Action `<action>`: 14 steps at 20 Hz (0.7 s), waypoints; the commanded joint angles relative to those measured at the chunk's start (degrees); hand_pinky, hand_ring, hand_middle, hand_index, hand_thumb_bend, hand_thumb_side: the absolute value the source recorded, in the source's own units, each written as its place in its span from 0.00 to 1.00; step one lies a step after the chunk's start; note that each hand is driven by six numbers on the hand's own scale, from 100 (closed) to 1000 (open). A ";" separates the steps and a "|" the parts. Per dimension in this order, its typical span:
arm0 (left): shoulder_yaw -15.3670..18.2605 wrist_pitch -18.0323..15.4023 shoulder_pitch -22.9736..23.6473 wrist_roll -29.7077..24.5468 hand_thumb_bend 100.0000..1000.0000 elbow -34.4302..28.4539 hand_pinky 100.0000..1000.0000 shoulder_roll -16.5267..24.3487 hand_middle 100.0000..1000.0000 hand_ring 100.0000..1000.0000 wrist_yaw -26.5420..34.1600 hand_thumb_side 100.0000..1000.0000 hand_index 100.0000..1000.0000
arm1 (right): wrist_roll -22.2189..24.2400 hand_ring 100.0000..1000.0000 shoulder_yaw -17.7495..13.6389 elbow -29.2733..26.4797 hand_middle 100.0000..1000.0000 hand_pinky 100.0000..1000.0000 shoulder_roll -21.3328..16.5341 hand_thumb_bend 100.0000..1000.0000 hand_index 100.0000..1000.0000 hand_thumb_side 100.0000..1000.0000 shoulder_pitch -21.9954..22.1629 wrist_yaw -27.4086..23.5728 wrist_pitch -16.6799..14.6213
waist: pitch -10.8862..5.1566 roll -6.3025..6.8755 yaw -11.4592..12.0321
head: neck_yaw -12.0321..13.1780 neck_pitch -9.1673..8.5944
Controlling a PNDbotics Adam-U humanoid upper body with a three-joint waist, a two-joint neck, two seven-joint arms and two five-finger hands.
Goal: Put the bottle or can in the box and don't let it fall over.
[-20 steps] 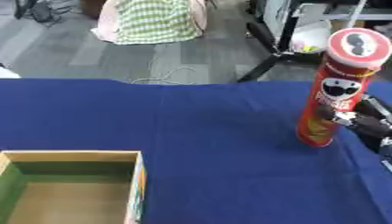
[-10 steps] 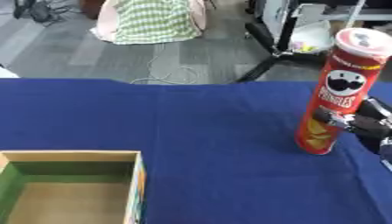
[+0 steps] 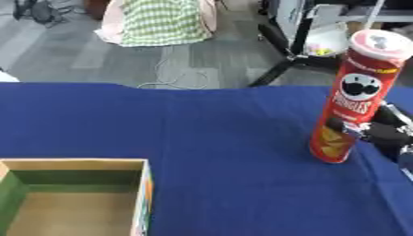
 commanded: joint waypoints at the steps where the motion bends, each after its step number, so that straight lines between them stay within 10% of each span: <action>1: 0.59 -0.01 -0.11 -0.27 0.00 -1.15 0.93 0.79 0.78 0.95 -0.20 0.67 0.75 | 0.49 1.00 -0.57 -1.06 0.95 0.98 -2.40 0.62 0.54 0.00 -0.33 -0.75 0.05 | -1.70 -0.02 -0.15 | -0.06 -0.36; 14: 0.67 0.07 -0.09 -0.41 0.00 -1.15 0.93 0.96 0.78 0.95 -0.16 0.67 0.75 | 1.52 1.00 -0.62 -1.65 0.95 0.99 -2.69 0.59 0.47 0.00 -0.08 -2.11 0.47 | -2.65 -0.06 -0.89 | 0.07 0.08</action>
